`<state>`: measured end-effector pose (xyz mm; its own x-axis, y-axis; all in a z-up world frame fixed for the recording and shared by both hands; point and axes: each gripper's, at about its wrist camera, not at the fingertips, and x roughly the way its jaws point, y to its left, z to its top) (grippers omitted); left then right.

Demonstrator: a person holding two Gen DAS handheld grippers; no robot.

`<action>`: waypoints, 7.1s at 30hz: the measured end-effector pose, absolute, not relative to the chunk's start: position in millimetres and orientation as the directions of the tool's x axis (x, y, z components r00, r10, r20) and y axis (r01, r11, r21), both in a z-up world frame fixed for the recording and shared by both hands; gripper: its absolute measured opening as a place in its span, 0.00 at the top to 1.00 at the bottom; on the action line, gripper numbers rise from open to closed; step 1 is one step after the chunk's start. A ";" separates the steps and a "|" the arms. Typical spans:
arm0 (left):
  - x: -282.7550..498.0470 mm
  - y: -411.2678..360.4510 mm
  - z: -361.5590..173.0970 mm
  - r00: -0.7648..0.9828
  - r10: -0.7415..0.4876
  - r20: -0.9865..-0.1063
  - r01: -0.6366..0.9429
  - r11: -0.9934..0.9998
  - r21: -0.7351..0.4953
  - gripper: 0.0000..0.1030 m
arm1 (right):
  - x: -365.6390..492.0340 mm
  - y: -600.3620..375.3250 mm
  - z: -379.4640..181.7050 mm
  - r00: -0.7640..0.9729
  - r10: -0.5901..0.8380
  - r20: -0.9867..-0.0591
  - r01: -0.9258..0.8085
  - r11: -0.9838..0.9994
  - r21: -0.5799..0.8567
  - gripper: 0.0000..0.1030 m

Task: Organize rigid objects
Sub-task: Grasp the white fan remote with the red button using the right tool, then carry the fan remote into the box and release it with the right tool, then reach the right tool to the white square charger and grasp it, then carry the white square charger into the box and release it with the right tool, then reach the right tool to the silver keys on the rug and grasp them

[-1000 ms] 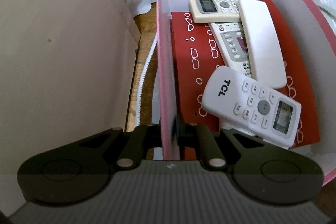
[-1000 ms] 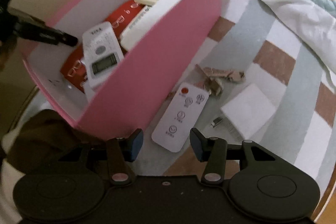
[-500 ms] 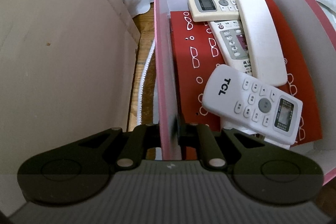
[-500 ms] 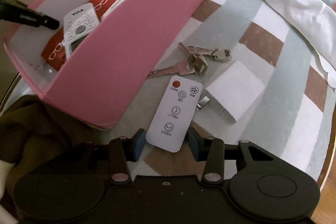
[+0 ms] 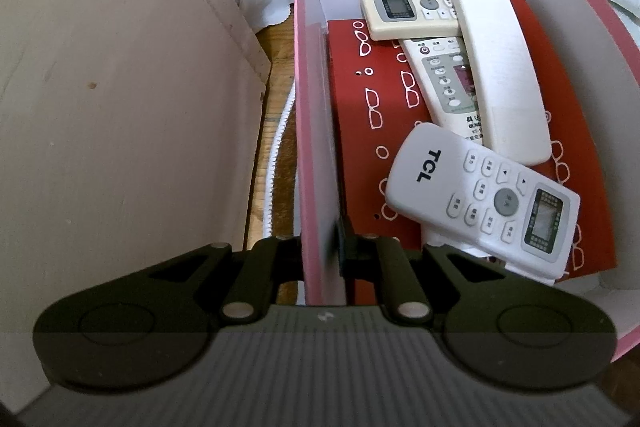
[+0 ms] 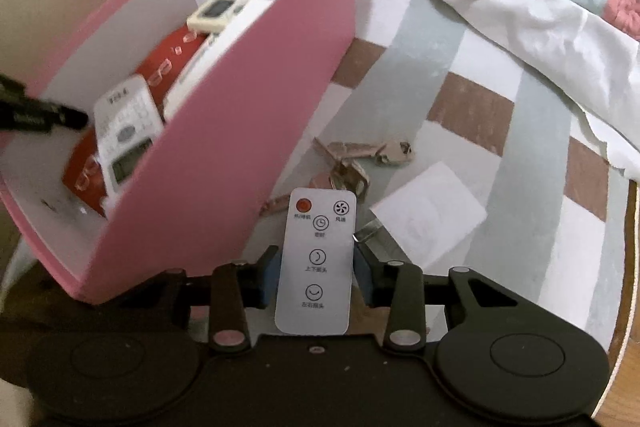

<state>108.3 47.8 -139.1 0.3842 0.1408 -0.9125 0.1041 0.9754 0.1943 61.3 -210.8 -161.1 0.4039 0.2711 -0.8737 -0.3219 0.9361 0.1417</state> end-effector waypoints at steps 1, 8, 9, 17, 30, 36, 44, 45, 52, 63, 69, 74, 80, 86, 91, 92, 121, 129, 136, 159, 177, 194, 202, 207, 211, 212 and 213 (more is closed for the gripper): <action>108.2 47.1 -139.0 0.384 0.143 -0.912 0.104 0.975 0.197 0.90 | 58.6 -214.0 -159.0 0.405 0.283 -0.870 -0.317 0.935 0.156 0.57; 111.1 47.7 -138.3 0.373 0.145 -0.916 0.091 0.977 0.192 0.90 | 53.7 -218.3 -156.4 0.415 0.309 -0.856 -0.293 0.936 0.196 0.58; 110.8 47.3 -138.4 0.375 0.147 -0.915 0.092 0.977 0.194 0.90 | 52.9 -218.2 -153.5 0.418 0.310 -0.854 -0.290 0.936 0.198 0.58; 110.1 52.3 -138.1 0.374 0.130 -0.918 0.086 0.981 0.174 0.91 | 52.5 -222.9 -120.7 0.483 0.330 -0.811 -0.248 0.940 0.235 0.57; 111.7 59.3 -136.0 0.362 0.097 -0.927 0.064 0.990 0.129 0.93 | 46.8 -169.3 -67.7 0.457 0.553 -0.696 -0.401 0.827 0.394 0.57; 108.4 65.9 -129.2 0.370 0.063 -0.927 0.046 0.995 0.086 0.95 | 66.0 -113.5 -95.0 0.329 0.568 -0.754 -0.520 0.775 0.358 0.58; 108.4 75.5 -119.1 0.380 0.001 -0.925 0.049 0.999 0.021 0.98 | 72.1 -67.3 -123.3 0.253 0.557 -0.791 -0.575 0.744 0.339 0.57; 107.9 75.0 -118.4 0.382 0.001 -0.924 0.050 0.998 0.022 0.98 | 71.7 -63.3 -124.8 0.249 0.557 -0.793 -0.584 0.739 0.336 0.56; 108.2 77.6 -118.3 0.383 -0.009 -0.924 0.056 0.998 0.013 0.98 | 67.0 -81.1 -108.7 0.264 0.550 -0.792 -0.595 0.739 0.315 0.56; 106.0 74.7 -120.7 0.382 0.008 -0.924 0.063 0.997 0.034 0.97 | 52.2 -204.4 -59.3 0.341 0.425 -0.838 -0.509 0.833 0.216 0.56; 106.7 63.2 -124.1 0.387 0.066 -0.920 0.095 0.989 0.111 0.94 | 61.1 -275.0 -84.7 0.333 0.448 -0.830 -0.201 0.893 0.402 0.55; 106.8 66.3 -124.4 0.374 0.052 -0.926 0.094 0.991 0.094 0.95 | 74.7 -283.8 -116.9 0.327 0.428 -0.843 -0.049 0.898 0.437 0.51; 105.9 63.6 -125.4 0.371 0.064 -0.926 0.107 0.988 0.111 0.94 | 90.6 -285.5 -156.0 0.332 0.339 -0.880 0.149 0.903 0.404 0.44; 106.6 64.4 -127.5 0.359 0.055 -0.932 0.102 0.990 0.098 0.94 | 100.8 -277.8 -172.3 0.358 0.262 -0.896 0.217 0.910 0.353 0.44; 105.4 63.7 -128.3 0.361 0.058 -0.931 0.108 0.989 0.104 0.94 | 106.2 -273.9 -184.7 0.366 0.250 -0.896 0.236 0.907 0.350 0.37; 105.4 64.0 -128.2 0.361 0.057 -0.931 0.108 0.989 0.103 0.94 | 106.5 -273.9 -185.9 0.372 0.251 -0.894 0.234 0.906 0.352 0.35; 107.2 63.1 -126.8 0.347 0.077 -0.935 0.086 0.990 0.114 0.94 | 91.6 -257.8 -172.5 0.423 0.187 -0.886 0.015 0.977 0.213 0.39; 106.6 63.7 -126.8 0.348 0.078 -0.934 0.079 0.991 0.112 0.94 | 83.6 -262.7 -128.6 0.492 0.253 -0.833 0.019 0.954 0.301 0.39; 105.6 61.9 -126.5 0.350 0.085 -0.933 0.088 0.989 0.123 0.94 | 57.8 -215.4 -58.7 0.557 0.421 -0.716 -0.194 0.904 0.380 0.39; 100.1 64.6 -125.3 0.371 0.063 -0.927 0.109 0.988 0.111 0.94 | 64.7 -119.4 -108.4 0.349 0.489 -0.799 -0.330 0.862 0.383 0.69; 99.9 61.8 -125.7 0.378 0.077 -0.923 0.102 0.987 0.124 0.94 | 93.9 -231.3 -36.9 0.512 0.358 -0.781 -0.167 0.933 0.318 0.68; 101.2 63.9 -126.0 0.374 0.072 -0.924 0.098 0.988 0.116 0.94 | 84.3 -238.8 -173.6 0.475 0.400 -0.783 -0.184 0.916 0.357 0.58; 100.5 63.0 -127.2 0.375 0.074 -0.924 0.097 0.988 0.119 0.94 | 78.9 -221.6 -187.3 0.531 0.368 -0.763 -0.243 0.929 0.279 0.89; 100.9 62.9 -127.2 0.375 0.073 -0.924 0.097 0.988 0.118 0.94 | 77.9 -244.9 -192.8 0.522 0.410 -0.748 -0.111 0.902 0.417 0.90; 101.4 62.9 -127.1 0.374 0.074 -0.924 0.095 0.988 0.118 0.94 | 79.5 -258.5 -190.2 0.519 0.477 -0.710 -0.041 0.843 0.536 0.90; 101.5 62.9 -127.1 0.374 0.074 -0.924 0.096 0.988 0.117 0.94 | 79.3 -260.1 -188.9 0.517 0.493 -0.700 -0.029 0.827 0.562 0.89; 101.5 62.8 -127.1 0.374 0.074 -0.924 0.096 0.988 0.118 0.94 | 78.7 -261.1 -187.7 0.518 0.503 -0.692 -0.020 0.816 0.578 0.89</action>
